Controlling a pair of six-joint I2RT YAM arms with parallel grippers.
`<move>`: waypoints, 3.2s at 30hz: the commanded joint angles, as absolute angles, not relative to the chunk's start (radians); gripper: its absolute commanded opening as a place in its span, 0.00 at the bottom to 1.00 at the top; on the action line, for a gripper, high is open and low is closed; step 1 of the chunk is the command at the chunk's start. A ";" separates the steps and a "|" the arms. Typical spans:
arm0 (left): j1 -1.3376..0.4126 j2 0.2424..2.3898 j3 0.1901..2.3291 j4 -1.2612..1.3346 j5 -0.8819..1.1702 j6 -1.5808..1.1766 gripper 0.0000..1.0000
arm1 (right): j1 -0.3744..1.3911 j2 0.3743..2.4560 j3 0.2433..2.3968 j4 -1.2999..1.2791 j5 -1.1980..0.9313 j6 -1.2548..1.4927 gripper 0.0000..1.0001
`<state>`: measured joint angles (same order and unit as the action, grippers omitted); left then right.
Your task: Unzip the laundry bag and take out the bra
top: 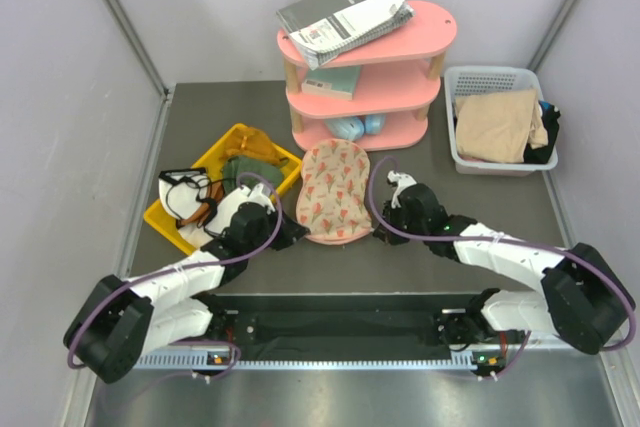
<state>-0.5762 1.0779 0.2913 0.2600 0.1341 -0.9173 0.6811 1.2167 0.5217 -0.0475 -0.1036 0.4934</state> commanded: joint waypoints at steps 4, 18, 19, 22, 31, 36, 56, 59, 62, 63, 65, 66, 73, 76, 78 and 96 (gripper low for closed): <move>-0.549 1.049 0.268 0.224 0.090 -0.884 0.00 | 0.588 1.261 0.537 -0.025 -0.075 0.422 0.00; -0.545 1.069 0.307 0.181 0.149 -0.795 0.00 | 0.555 1.315 0.583 -0.050 -0.083 0.387 0.00; -0.545 1.075 0.311 0.184 0.169 -0.784 0.00 | 0.555 1.296 0.578 -0.060 -0.078 0.387 0.00; -0.545 1.089 0.311 0.218 0.250 -0.744 0.00 | 0.557 1.260 0.563 -0.095 -0.078 0.390 0.00; -0.575 1.114 0.345 0.192 0.390 -0.660 0.00 | 0.563 1.126 0.525 -0.216 -0.098 0.423 0.00; -0.621 1.111 0.368 0.144 0.393 -0.632 0.00 | 0.564 1.077 0.508 -0.270 -0.106 0.449 0.00; -0.704 1.049 0.373 0.026 0.354 -0.644 0.11 | 0.611 0.937 0.457 -0.402 -0.109 0.535 0.00; -0.704 1.036 0.405 -0.030 0.330 -0.624 0.60 | 0.612 0.936 0.475 -0.437 -0.094 0.532 0.20; -0.704 1.011 0.465 -0.124 0.273 -0.591 0.84 | 0.615 0.923 0.537 -0.513 -0.057 0.512 0.51; -0.704 1.003 0.501 -0.149 0.253 -0.577 0.88 | 0.617 0.919 0.576 -0.540 -0.031 0.506 0.56; -0.704 0.983 0.537 -0.217 0.180 -0.548 0.98 | 0.618 0.916 0.615 -0.567 -0.015 0.485 0.64; -0.703 0.976 0.566 -0.231 0.151 -0.539 0.99 | 0.621 0.913 0.652 -0.581 -0.009 0.479 0.65; -0.588 0.943 0.617 -0.253 0.071 -0.495 0.99 | 0.730 0.939 0.770 -0.474 0.005 0.469 0.66; -0.479 0.963 0.617 -0.245 0.094 -0.494 0.99 | 0.868 1.018 0.834 -0.414 0.089 0.483 0.66; -0.431 0.963 0.608 -0.233 0.112 -0.495 0.99 | 0.978 1.121 0.914 -0.411 0.164 0.482 0.65; -0.210 0.888 0.546 -0.156 0.222 -0.495 0.99 | 1.246 1.746 1.358 -0.638 0.405 0.480 0.47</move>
